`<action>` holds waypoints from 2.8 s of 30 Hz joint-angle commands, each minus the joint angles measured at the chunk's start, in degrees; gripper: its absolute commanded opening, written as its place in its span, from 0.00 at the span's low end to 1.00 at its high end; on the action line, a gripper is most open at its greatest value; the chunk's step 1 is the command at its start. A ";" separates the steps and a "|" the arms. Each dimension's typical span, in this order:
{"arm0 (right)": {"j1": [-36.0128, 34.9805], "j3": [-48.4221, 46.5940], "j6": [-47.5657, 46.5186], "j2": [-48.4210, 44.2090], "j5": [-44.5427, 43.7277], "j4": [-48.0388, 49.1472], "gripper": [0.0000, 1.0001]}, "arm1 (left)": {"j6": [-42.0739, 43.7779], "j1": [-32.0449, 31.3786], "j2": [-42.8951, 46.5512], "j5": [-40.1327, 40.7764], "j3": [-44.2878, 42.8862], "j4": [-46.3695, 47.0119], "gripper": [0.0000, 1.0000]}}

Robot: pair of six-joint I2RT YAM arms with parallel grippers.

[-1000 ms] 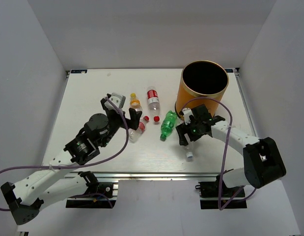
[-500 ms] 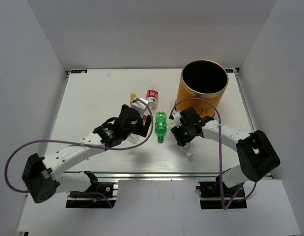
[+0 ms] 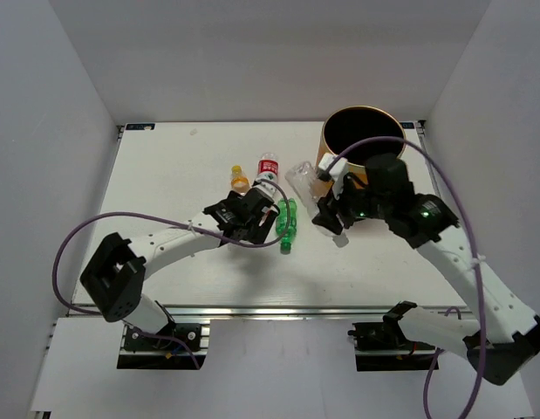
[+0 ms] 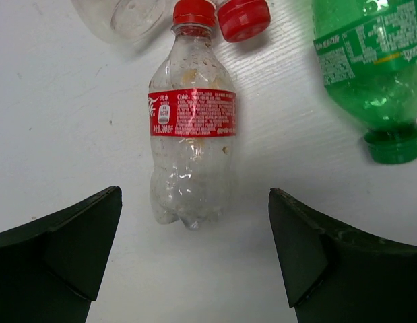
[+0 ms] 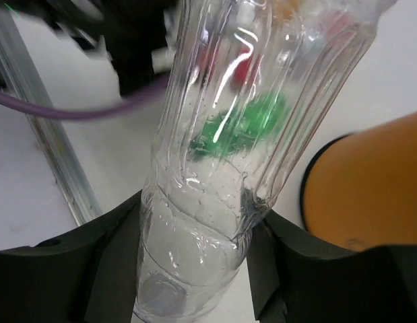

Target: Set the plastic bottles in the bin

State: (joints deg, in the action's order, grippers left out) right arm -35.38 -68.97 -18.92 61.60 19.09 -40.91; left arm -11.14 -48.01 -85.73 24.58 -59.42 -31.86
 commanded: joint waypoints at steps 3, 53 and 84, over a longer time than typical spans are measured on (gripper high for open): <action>0.13 -10.21 2.20 -3.85 -3.85 3.36 0.13 | -2.57 0.81 -5.40 3.46 -4.21 -3.21 1.00; 18.33 13.76 -1.56 -18.80 -3.72 8.74 0.00 | -0.56 1.34 -5.31 -16.31 -35.74 -13.14 0.00; 16.14 22.94 2.21 -6.16 10.26 16.12 0.90 | -1.61 0.28 -33.90 -25.82 -71.03 24.30 0.99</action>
State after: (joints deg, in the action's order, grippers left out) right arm -17.85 -41.28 -19.88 51.31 26.83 -29.41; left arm -13.37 -47.48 -128.05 -3.36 -131.00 -9.91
